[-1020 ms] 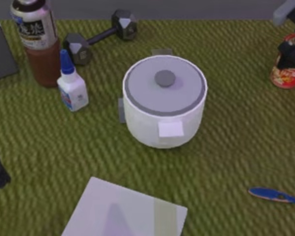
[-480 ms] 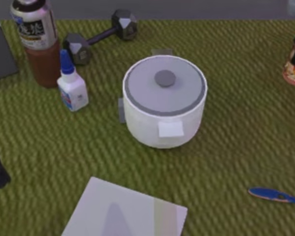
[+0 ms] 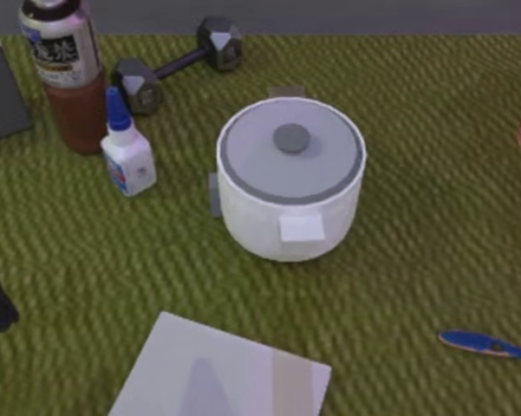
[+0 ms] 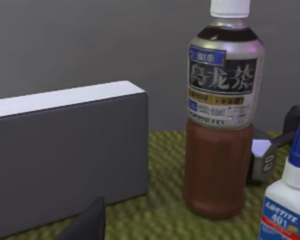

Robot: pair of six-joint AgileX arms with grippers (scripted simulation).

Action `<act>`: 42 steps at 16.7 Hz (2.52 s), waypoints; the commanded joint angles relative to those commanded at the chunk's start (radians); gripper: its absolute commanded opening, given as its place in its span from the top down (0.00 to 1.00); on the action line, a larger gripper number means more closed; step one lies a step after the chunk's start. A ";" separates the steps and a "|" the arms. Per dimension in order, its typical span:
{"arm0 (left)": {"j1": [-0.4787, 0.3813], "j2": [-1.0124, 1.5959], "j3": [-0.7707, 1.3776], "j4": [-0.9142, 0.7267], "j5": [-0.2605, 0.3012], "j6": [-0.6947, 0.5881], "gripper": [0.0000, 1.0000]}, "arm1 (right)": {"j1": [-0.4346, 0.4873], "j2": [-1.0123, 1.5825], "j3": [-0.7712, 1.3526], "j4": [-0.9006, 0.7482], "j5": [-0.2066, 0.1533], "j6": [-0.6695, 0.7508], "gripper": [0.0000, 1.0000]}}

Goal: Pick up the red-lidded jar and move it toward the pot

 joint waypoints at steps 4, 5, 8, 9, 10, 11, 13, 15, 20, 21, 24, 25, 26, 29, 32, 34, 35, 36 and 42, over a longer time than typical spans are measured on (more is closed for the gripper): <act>0.000 0.000 0.000 0.000 0.000 0.000 0.00 | 0.002 0.001 0.000 0.006 0.004 0.015 1.00; 0.000 0.000 0.000 0.000 0.000 0.000 0.00 | 0.009 -0.002 -0.007 0.014 0.011 0.037 1.00; 0.000 0.000 0.000 0.000 0.000 0.000 0.00 | 0.053 -0.016 -0.049 0.056 0.048 0.167 1.00; 0.000 0.000 0.000 0.000 0.000 0.000 0.00 | 0.073 -0.022 -0.069 0.074 0.065 0.230 1.00; 0.000 0.000 0.000 0.000 0.000 0.000 0.00 | 0.095 -0.028 -0.092 0.094 0.084 0.300 1.00; 0.000 0.000 0.000 0.000 0.000 0.000 0.00 | 0.119 -0.035 -0.117 0.116 0.104 0.375 1.00; 0.000 0.000 0.000 0.000 0.000 0.000 0.00 | 0.169 -0.049 -0.172 0.161 0.147 0.538 1.00; 0.000 0.000 0.000 0.000 0.000 0.000 0.00 | 0.221 -0.065 -0.231 0.209 0.191 0.706 1.00; 0.000 0.000 0.000 0.000 0.000 0.000 0.00 | 0.331 -0.110 -0.356 0.320 0.288 1.047 1.00; 0.000 0.000 0.000 0.000 0.000 0.000 0.00 | 0.346 -0.119 -0.373 0.338 0.303 1.090 1.00; 0.000 0.000 0.000 0.000 0.000 0.000 0.00 | 0.370 -0.133 -0.398 0.367 0.326 1.153 1.00; 0.000 0.000 0.000 0.000 0.000 0.000 0.00 | 0.371 -0.133 -0.398 0.368 0.326 1.154 1.00; 0.000 0.000 0.000 0.000 0.000 0.000 0.00 | 0.371 -0.133 -0.398 0.368 0.326 1.154 1.00; 0.000 0.000 0.000 0.000 0.000 0.000 0.00 | 0.366 -0.127 -0.398 0.369 0.324 1.154 1.00; 0.000 0.000 0.000 0.000 0.000 0.000 0.00 | 0.368 -0.101 -0.434 0.433 0.324 1.150 1.00; 0.000 0.000 0.000 0.000 0.000 0.000 0.00 | 0.366 -0.077 -0.465 0.494 0.325 1.151 1.00; 0.000 0.000 0.000 0.000 0.000 0.000 0.00 | 0.365 -0.066 -0.478 0.519 0.326 1.150 1.00; 0.000 0.000 0.000 0.000 0.000 0.000 0.00 | 0.365 -0.058 -0.487 0.533 0.326 1.150 1.00; 0.000 0.000 0.000 0.000 0.000 0.000 0.00 | 0.366 -0.056 -0.490 0.537 0.326 1.150 0.85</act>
